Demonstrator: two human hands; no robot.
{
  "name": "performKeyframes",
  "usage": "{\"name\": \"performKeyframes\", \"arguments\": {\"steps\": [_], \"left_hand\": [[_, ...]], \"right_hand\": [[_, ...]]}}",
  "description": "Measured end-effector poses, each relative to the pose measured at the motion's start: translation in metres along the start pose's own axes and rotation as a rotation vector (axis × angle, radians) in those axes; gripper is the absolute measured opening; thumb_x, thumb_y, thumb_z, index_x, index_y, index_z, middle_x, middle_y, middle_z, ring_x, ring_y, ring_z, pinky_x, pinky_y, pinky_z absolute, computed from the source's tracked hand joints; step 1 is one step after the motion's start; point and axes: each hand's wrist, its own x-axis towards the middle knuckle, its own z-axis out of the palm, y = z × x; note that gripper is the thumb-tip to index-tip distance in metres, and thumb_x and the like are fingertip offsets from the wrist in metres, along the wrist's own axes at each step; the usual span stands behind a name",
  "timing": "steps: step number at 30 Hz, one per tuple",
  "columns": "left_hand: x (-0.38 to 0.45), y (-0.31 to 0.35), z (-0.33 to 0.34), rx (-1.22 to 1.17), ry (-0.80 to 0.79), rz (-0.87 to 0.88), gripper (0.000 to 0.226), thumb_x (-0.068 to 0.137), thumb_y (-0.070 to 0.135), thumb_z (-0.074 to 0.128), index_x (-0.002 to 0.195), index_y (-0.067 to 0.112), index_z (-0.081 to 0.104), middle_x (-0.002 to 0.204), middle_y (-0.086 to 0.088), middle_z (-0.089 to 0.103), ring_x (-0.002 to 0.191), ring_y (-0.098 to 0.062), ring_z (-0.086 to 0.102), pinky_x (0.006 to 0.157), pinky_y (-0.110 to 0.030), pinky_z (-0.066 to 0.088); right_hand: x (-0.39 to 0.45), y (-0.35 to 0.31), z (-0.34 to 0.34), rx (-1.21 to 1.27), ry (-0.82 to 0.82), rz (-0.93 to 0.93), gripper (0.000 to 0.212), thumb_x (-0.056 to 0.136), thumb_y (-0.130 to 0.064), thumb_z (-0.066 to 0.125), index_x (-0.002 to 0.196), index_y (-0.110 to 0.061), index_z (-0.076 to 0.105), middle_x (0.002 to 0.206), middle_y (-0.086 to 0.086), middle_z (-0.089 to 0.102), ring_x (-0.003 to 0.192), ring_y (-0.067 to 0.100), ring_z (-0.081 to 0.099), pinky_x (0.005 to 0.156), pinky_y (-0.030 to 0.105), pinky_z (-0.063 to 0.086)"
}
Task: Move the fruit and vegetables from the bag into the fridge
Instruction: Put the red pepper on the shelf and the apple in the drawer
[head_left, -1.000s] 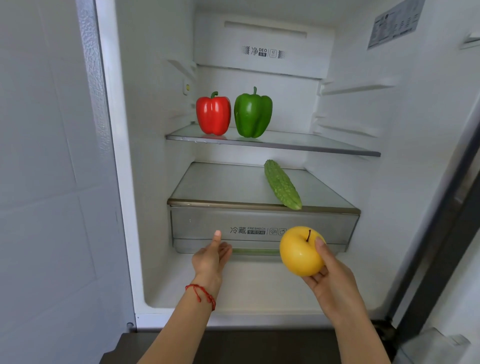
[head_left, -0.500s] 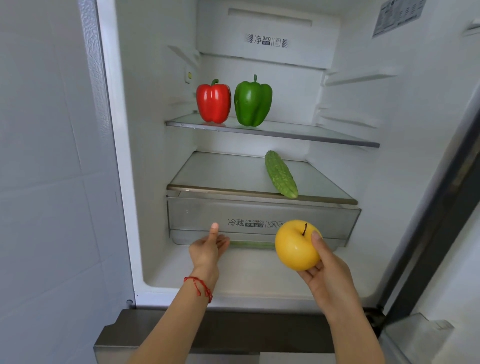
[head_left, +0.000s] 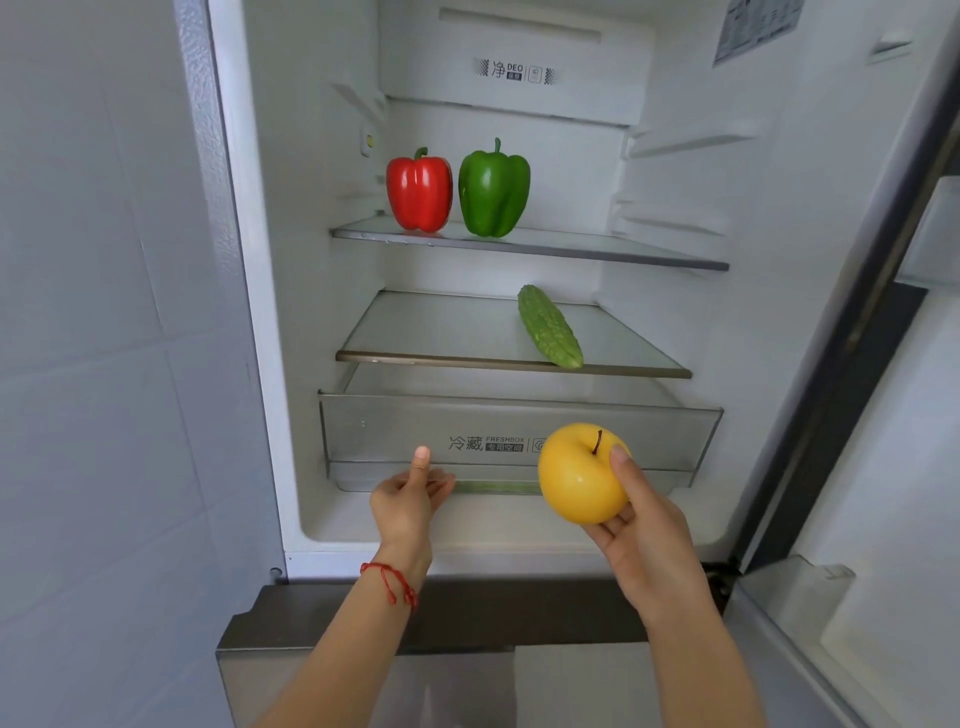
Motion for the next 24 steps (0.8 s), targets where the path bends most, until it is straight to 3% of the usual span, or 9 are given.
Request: {"name": "performKeyframes", "arguments": {"steps": [3,7,12,15,24], "left_hand": [[-0.010,0.002,-0.005,0.012,-0.010,-0.003,0.027,0.086,0.026,0.059,0.076,0.001,0.059,0.073,-0.014,0.064,0.068,-0.023,0.065,0.076,-0.030,0.054],[-0.021,0.004,-0.012,0.013,-0.031,-0.005,0.028,0.086,0.026,0.059,0.075,0.000,0.057,0.070,-0.013,0.062,0.054,-0.013,0.066,0.070,-0.025,0.056],[-0.037,0.005,-0.022,0.004,-0.041,-0.011,0.028,0.086,0.026,0.060,0.074,0.001,0.056,0.072,-0.013,0.062,0.051,-0.009,0.066,0.074,-0.029,0.054],[-0.045,0.007,-0.025,0.004,-0.035,-0.014,0.028,0.087,0.026,0.059,0.072,0.002,0.056,0.070,-0.012,0.062,0.050,-0.009,0.066,0.072,-0.028,0.056],[-0.051,0.010,-0.029,-0.061,-0.027,-0.075,0.025,0.084,0.023,0.063,0.076,0.000,0.057,0.080,-0.018,0.063,0.075,-0.024,0.065,0.063,-0.021,0.057]], "right_hand": [[-0.010,0.001,0.000,0.019,0.015,-0.007,0.010,0.085,-0.026,0.059,0.092,-0.019,0.057,0.122,0.011,0.056,0.093,0.018,0.060,0.082,0.036,0.046],[-0.024,0.004,-0.001,0.030,0.034,-0.007,0.020,0.084,-0.026,0.059,0.101,-0.017,0.056,0.123,0.011,0.055,0.094,0.019,0.060,0.077,0.034,0.048],[-0.041,0.006,-0.001,0.029,0.026,-0.014,0.016,0.084,-0.027,0.059,0.098,-0.019,0.056,0.123,0.011,0.055,0.095,0.018,0.060,0.072,0.031,0.050],[-0.048,0.006,0.000,0.036,0.038,-0.015,0.026,0.084,-0.027,0.059,0.107,-0.016,0.053,0.125,0.012,0.054,0.095,0.019,0.060,0.071,0.031,0.050],[-0.057,0.005,0.004,0.028,0.038,-0.021,0.026,0.085,-0.026,0.059,0.107,-0.016,0.052,0.121,0.011,0.054,0.092,0.018,0.060,0.071,0.031,0.049]]}}
